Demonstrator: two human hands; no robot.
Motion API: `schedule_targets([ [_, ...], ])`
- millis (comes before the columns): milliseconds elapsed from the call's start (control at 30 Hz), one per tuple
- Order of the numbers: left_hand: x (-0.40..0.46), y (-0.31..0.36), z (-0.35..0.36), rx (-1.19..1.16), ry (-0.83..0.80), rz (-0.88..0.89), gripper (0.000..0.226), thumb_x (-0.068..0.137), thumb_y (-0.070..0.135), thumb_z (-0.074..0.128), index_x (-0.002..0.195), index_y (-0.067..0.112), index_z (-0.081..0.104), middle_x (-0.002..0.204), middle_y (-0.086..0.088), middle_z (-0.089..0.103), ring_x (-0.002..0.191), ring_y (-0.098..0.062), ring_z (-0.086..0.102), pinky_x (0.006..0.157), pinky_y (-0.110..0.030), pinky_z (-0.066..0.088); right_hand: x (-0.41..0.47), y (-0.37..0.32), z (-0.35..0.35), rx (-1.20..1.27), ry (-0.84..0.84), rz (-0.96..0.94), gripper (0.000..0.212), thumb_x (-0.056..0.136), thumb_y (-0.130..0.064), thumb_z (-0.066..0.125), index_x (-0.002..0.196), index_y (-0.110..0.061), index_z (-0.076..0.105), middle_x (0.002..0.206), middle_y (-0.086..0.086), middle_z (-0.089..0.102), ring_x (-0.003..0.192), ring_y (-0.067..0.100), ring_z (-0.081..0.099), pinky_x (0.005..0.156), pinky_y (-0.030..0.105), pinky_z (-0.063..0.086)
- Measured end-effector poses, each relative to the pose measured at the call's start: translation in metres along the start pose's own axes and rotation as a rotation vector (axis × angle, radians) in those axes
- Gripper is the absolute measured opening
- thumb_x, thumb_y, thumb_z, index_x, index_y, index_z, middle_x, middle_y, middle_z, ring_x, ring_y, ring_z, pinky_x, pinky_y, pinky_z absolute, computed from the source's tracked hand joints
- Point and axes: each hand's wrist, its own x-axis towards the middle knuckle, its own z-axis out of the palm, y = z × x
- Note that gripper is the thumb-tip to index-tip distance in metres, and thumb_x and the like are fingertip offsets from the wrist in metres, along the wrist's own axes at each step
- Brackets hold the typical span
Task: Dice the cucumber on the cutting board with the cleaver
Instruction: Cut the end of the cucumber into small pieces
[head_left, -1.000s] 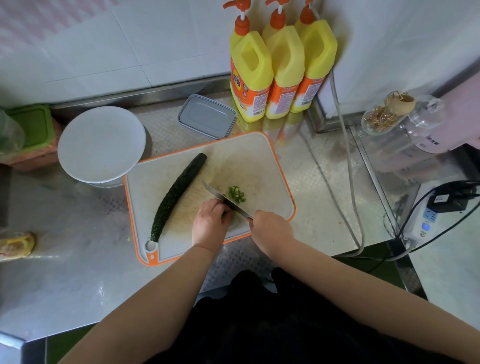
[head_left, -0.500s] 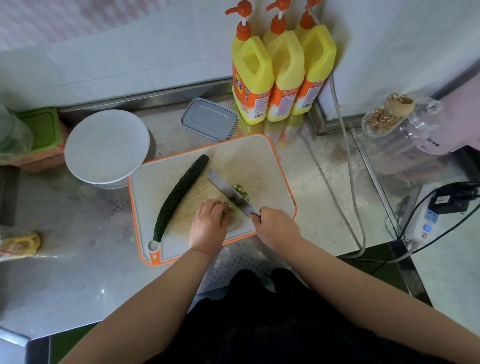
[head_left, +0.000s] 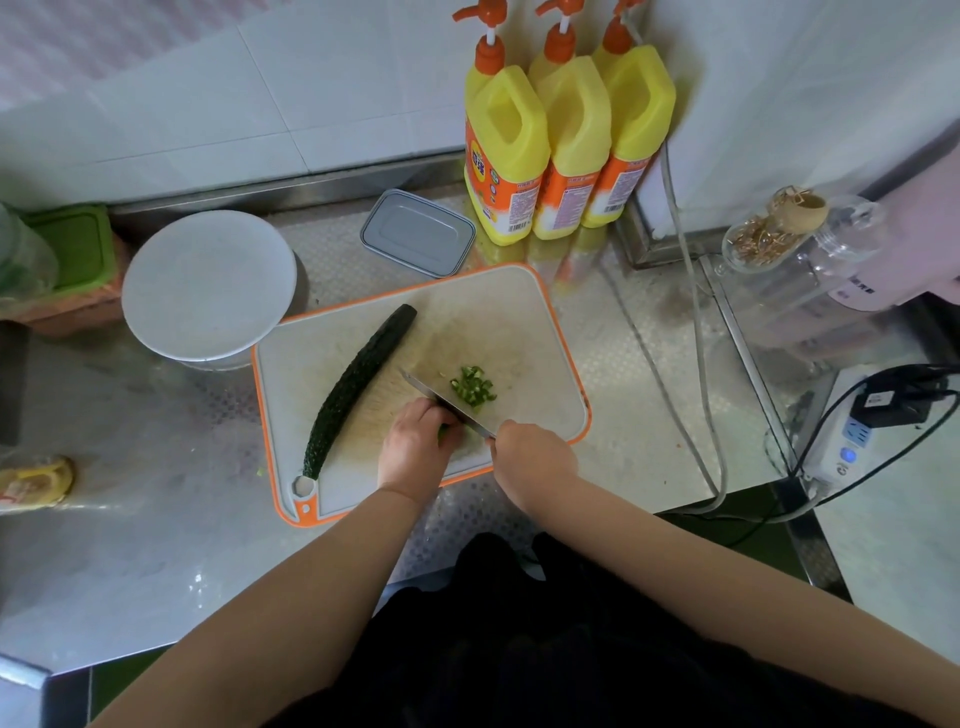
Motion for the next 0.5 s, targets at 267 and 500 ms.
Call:
schedule_targets([
  [267, -0.002, 0.001, 0.0, 0.035, 0.028, 0.055, 0.008, 0.078, 0.006, 0.076, 0.083, 0.006, 0.07, 0.087, -0.006, 0.064, 0.083, -0.027, 0.059, 0.069, -0.035, 0.05, 0.01, 0.003, 0.003, 0.125, -0.039, 0.054, 0.038, 0.101, -0.036, 0.037, 0.107, -0.004, 0.057, 0.107, 0.016, 0.064, 0.102, 0.034, 0.059, 0.079, 0.036, 0.044],
  [500, -0.003, 0.004, -0.004, 0.059, 0.05, 0.092, 0.005, 0.08, 0.007, 0.073, 0.083, 0.01, 0.07, 0.086, -0.004, 0.063, 0.082, -0.027, 0.059, 0.063, -0.035, 0.051, 0.015, 0.018, -0.007, 0.355, -0.099, 0.11, 0.038, 0.097, -0.035, 0.043, 0.074, -0.007, 0.053, 0.078, 0.015, 0.057, 0.088, 0.035, 0.059, 0.067, 0.034, 0.038],
])
